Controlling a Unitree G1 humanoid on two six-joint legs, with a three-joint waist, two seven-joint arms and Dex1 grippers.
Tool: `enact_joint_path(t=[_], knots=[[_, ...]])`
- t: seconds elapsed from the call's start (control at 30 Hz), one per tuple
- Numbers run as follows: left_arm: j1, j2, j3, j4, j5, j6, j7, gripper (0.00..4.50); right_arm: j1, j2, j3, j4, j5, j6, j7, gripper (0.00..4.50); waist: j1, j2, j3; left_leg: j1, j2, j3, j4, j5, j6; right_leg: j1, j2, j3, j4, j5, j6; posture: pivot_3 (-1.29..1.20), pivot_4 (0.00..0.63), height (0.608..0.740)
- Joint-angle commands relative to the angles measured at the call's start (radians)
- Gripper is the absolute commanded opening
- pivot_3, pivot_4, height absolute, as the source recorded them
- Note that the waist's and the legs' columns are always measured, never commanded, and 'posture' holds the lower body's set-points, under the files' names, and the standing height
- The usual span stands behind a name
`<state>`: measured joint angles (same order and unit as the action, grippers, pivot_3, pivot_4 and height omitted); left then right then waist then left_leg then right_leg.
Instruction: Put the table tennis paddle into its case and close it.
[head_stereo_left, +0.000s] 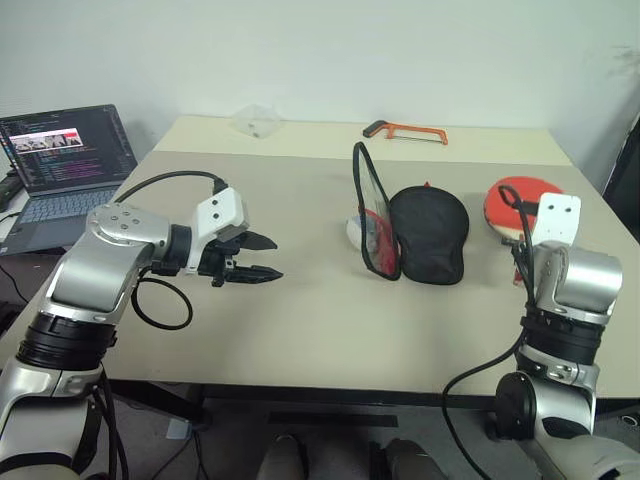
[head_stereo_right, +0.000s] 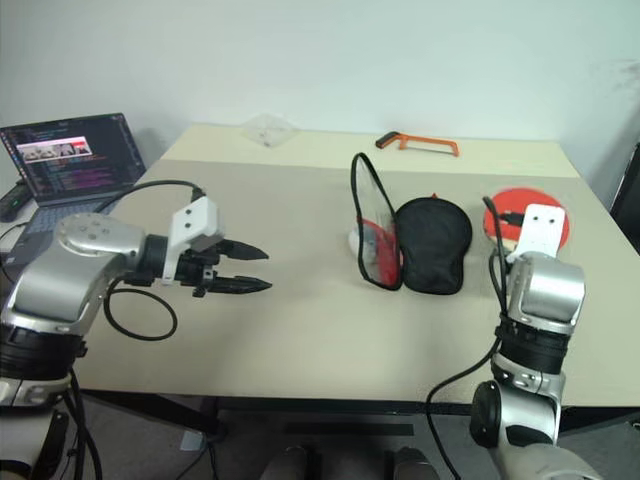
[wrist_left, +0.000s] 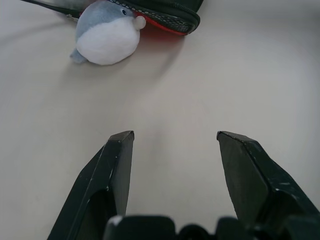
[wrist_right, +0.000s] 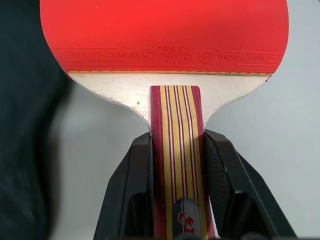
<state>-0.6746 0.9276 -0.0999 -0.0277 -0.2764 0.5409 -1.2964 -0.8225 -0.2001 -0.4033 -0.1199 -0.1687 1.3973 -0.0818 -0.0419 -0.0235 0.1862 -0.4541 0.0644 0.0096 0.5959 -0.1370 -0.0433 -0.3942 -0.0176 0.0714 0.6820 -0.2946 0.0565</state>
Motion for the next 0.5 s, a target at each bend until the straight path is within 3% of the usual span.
enact_joint_path(t=[0.03, 0.23, 0.5], knots=[[-0.01, 0.008, 0.026, -0.025, -0.015, 0.001, 0.007, 2.89, -0.095, 0.049, 0.036, 0.042, 0.045, -0.087, -0.006, 1.02, -0.004, 0.0, 0.0, 0.0, 0.0, 0.0, -0.001, 0.0, 0.0, -0.001, 0.0, 0.0, 0.0, 0.0, 0.0, 0.0, 0.15, 0.74], [-0.015, 0.001, 0.021, -0.033, -0.013, 0.005, 0.013, 2.89, -0.19, 0.148, 0.06, 0.235, 0.094, -0.23, -0.039, 1.02, -0.018, 0.0, 0.0, 0.0, 0.0, 0.0, -0.003, 0.0, 0.0, -0.002, 0.001, 0.0, 0.001, -0.001, -0.001, 0.0, 0.15, 0.74], [0.029, 0.019, 0.045, -0.08, -0.027, 0.024, 0.029, 2.89, -0.178, 0.166, 0.103, 0.36, 0.138, -0.3, -0.036, 1.02, -0.012, 0.0, 0.0, -0.013, 0.0, -0.001, -0.002, 0.0, 0.0, -0.013, 0.0, -0.001, 0.002, 0.0, -0.001, 0.0, 0.15, 0.74]])
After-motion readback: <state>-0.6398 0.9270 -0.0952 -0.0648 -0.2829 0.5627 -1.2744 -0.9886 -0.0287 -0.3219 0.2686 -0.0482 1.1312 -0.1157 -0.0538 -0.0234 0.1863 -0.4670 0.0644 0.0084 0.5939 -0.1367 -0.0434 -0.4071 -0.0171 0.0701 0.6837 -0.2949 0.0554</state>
